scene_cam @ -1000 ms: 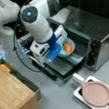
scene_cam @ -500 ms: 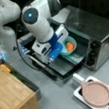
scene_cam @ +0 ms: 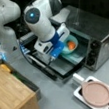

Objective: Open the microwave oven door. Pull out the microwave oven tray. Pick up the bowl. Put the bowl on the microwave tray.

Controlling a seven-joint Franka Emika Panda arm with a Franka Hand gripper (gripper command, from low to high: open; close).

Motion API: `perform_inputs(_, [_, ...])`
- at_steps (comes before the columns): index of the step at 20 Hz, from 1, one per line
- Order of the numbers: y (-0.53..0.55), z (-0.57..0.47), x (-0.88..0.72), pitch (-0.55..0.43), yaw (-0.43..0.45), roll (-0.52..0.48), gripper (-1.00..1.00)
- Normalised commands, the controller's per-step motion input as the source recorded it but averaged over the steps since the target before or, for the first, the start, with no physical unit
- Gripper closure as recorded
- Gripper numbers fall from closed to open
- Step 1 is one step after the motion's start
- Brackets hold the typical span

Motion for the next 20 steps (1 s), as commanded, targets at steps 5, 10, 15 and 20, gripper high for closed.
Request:
perform_inputs(5, [0.24,-0.15,-0.29,-0.259,-0.264,-0.035,-1.0])
perform_inputs(10, [0.22,-0.14,-0.29,-0.244,-0.247,-0.011,-1.0])
perform_inputs(15, [0.22,-0.13,-0.3,-0.225,-0.241,0.005,-1.0])
perform_inputs(20, [0.2,-0.03,-0.3,-0.18,-0.217,-0.005,-1.0])
